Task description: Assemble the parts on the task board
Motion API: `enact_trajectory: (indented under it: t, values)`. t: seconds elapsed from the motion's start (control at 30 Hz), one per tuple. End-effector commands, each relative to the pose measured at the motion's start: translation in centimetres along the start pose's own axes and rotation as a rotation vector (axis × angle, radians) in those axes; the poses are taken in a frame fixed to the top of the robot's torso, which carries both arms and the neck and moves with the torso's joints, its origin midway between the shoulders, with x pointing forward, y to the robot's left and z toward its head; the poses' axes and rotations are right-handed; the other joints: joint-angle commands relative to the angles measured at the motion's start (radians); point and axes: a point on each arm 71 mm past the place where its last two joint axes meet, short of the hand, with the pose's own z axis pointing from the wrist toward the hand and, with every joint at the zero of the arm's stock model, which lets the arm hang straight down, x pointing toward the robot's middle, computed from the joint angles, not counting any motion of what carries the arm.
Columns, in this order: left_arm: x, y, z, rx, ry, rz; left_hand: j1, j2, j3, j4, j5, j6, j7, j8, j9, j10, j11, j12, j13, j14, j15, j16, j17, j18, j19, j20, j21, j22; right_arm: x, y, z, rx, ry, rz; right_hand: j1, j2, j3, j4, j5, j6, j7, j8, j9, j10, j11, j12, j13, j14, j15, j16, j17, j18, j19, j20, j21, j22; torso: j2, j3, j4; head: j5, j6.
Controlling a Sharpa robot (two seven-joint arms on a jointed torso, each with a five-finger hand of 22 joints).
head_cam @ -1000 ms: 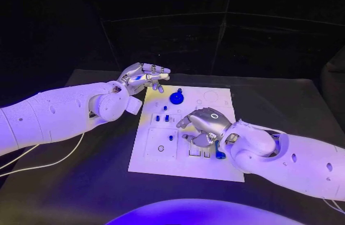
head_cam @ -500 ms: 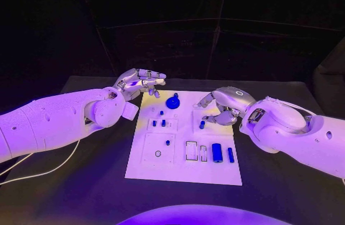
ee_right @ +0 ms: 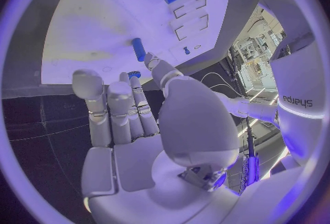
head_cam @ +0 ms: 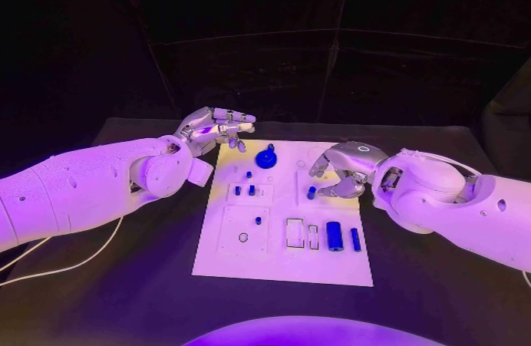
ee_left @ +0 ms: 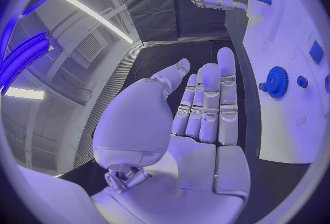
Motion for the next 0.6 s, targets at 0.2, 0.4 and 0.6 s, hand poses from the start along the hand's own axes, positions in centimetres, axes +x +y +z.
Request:
enact_trajectory:
  t: [0.2, 0.4, 0.6]
  values:
    - [0.1, -0.1, 0.0, 0.005, 0.015, -0.008, 0.004, 0.003, -0.006, 0.0, -0.004, -0.005, -0.001, -0.004, -0.001, -0.006, 0.001, 0.002, -0.001, -0.01, 0.0, -0.003, -0.001, 0.012, -0.002, 0.004, -0.003, -0.001, 1.0, 0.3, 0.8, -0.008, 0.074, -0.03, 0.024, 0.027, -0.005, -0.003, 0.008, 0.015, 0.003, 0.005, 0.002, 0.031, -0.005, 0.018, -0.001, 0.005, -0.009, -0.003, 0.0, 0.005, 0.01, -0.003, -0.005, 0.0, 0.002, 0.0008, -0.0018, 0.003, -0.005]
    - [0.1, -0.1, 0.0, 0.005, 0.014, -0.007, 0.004, 0.003, -0.006, 0.0, -0.004, -0.005, -0.001, -0.004, -0.001, -0.006, 0.001, 0.002, -0.001, -0.01, 0.0, -0.003, -0.001, 0.012, -0.002, 0.004, -0.003, -0.001, 1.6, 0.6, 1.3, -0.014, 0.087, -0.027, 0.038, 0.054, 0.026, -0.006, -0.013, 0.033, 0.005, 0.007, 0.002, 0.072, -0.01, 0.021, -0.004, 0.009, -0.013, 0.004, 0.006, 0.003, 0.018, -0.007, 0.001, 0.01, 0.0, 0.0001, -0.0014, 0.003, -0.01]
    - [0.2, -0.1, 0.0, 0.004, 0.016, -0.008, 0.004, 0.003, -0.006, 0.0, -0.004, -0.005, -0.001, -0.004, -0.001, -0.006, 0.001, 0.002, -0.001, -0.01, 0.0, -0.003, -0.001, 0.012, -0.002, 0.004, -0.003, -0.001, 2.2, 0.8, 1.6, -0.019, 0.103, -0.023, 0.034, 0.065, 0.06, -0.002, -0.018, 0.072, 0.004, 0.017, 0.005, 0.128, -0.016, 0.017, -0.004, 0.016, -0.019, 0.025, 0.03, -0.001, 0.03, -0.011, 0.017, 0.037, 0.0, 0.0002, -0.0018, -0.001, -0.011]
